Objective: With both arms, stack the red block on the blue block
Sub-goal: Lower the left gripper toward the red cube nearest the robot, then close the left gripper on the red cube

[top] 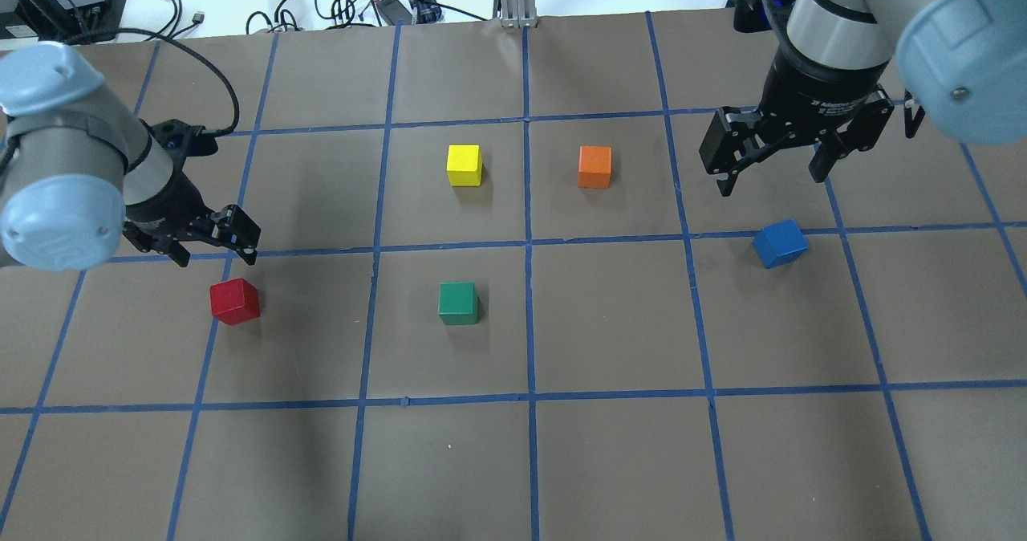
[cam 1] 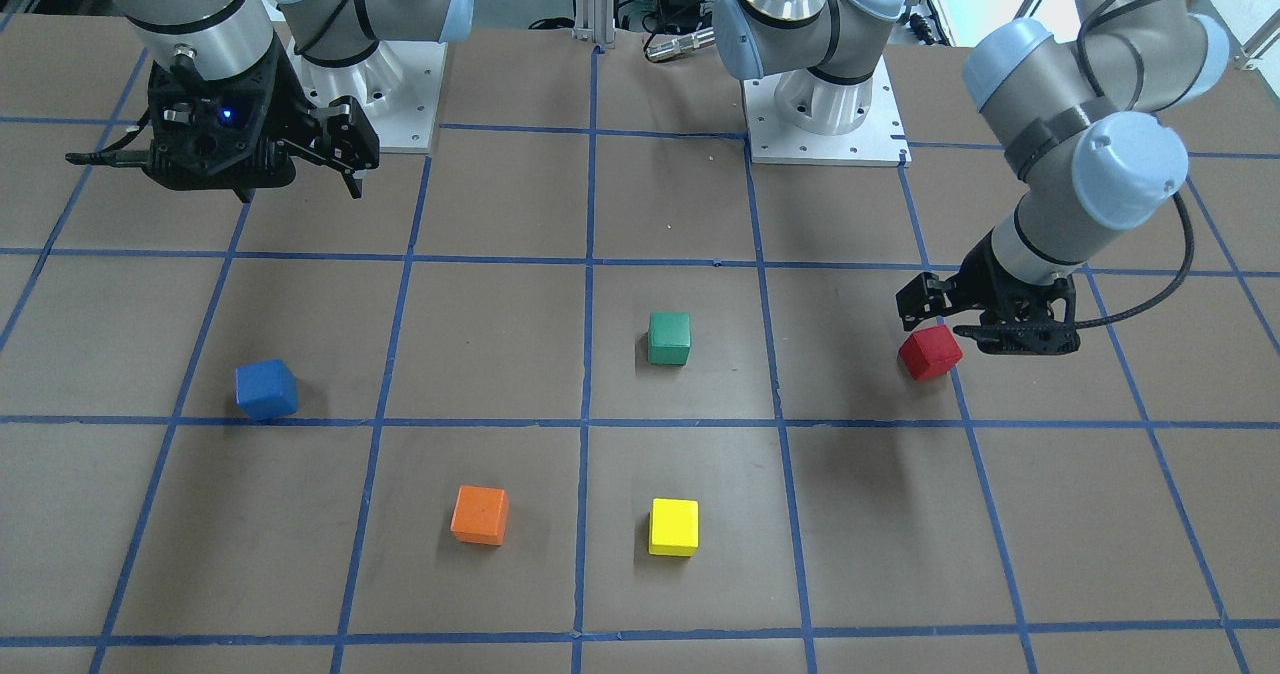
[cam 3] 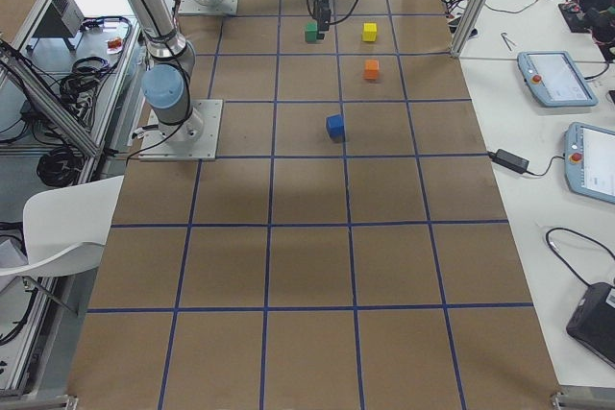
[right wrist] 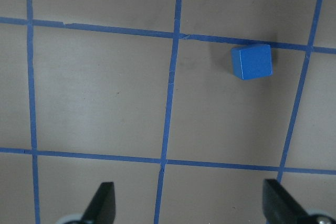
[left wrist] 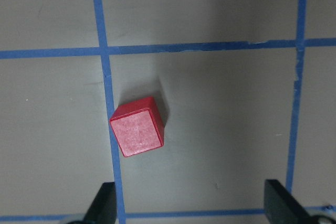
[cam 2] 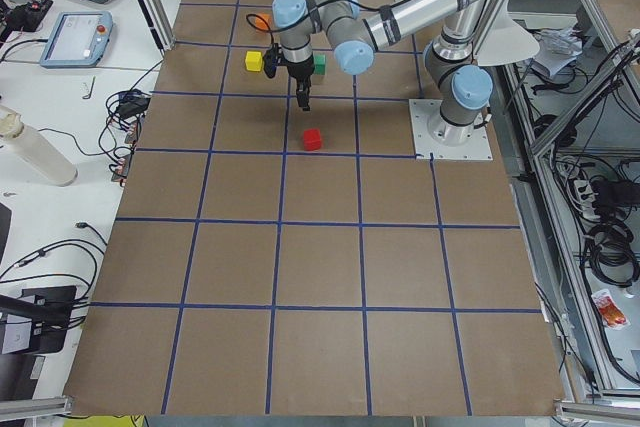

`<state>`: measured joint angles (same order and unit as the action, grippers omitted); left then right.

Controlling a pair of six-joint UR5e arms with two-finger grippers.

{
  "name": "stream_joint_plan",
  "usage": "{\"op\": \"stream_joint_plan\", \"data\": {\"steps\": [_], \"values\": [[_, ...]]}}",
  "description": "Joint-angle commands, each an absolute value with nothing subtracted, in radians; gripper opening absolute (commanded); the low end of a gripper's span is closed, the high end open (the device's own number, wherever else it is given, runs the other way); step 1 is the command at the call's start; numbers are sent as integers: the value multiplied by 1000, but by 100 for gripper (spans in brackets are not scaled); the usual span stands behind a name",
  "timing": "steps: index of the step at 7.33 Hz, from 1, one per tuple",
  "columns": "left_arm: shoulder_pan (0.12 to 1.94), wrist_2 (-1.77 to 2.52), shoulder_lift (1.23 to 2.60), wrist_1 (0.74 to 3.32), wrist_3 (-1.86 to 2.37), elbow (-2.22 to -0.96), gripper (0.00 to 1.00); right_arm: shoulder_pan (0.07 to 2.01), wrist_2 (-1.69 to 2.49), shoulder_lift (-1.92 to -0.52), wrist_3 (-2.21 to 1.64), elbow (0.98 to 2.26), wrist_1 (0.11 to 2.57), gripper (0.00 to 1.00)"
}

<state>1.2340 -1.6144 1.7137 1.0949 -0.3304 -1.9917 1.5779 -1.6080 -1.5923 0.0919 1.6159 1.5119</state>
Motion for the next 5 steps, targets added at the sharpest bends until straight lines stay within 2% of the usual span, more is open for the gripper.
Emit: {"op": "stream_joint_plan", "data": {"steps": [1,4,5], "values": [[1215,-1621,1784,971,-336,-2052,100,1578,-1608,-1592,94,1618,1514,100],[1192,-1628,1836,919,-339,-2089,100,1578,-1608,-1592,92,1618,1514,100],[1172,-1628,1844,919,-337,-2089,93,1578,-1608,-1592,92,1620,1514,100]]}}
